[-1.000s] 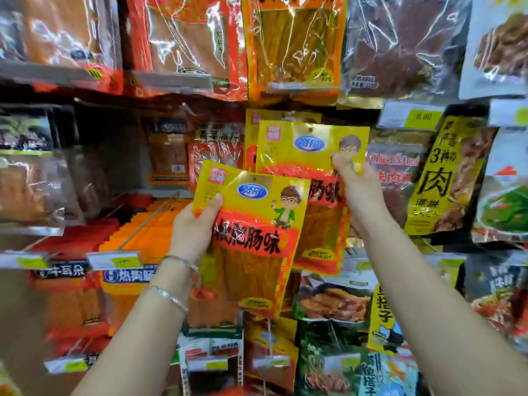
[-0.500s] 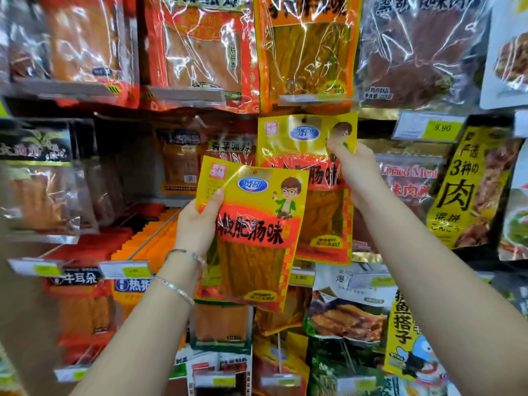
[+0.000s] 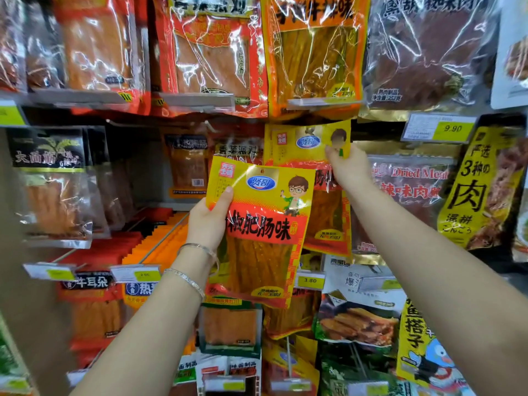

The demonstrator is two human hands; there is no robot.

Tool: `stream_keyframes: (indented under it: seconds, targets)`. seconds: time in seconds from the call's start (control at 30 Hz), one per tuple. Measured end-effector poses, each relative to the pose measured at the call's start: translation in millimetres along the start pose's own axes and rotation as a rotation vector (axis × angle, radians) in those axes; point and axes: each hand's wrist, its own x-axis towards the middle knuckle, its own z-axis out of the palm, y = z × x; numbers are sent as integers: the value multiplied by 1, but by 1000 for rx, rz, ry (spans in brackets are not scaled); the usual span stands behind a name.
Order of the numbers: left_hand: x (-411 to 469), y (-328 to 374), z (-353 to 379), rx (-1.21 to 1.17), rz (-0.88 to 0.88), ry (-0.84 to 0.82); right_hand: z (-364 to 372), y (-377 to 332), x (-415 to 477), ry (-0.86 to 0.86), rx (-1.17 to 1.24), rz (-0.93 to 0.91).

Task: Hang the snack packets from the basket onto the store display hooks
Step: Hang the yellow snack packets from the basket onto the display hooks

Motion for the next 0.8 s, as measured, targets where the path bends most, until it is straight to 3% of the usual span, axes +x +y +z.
stream_keyframes:
  seconds: [0.17,0.37,0.43,0.5,0.57,0.67,0.8]
  targets:
    - [0,7,6,16,39,-22,-8,7,-11,76,28,-21]
    - [-2,10,19,18,21,-2,-11,5,-56,212,-79,-254]
    - [-4,14,25,-17,5,14,-12,3,-64,127,78,-138]
    - [-6,16,32,-29,19,3,-12,-2,-68,-75,306,72]
    - [-9,18,40,-29,46,-35,-11,-4,-73,-180,350,86]
    - [-10,23,51,-22,86,-82,-14,-5,-72,-98,355,-29]
    - [-5,39,58,-24,188,-26,-31,-9,-53,26,272,-151]
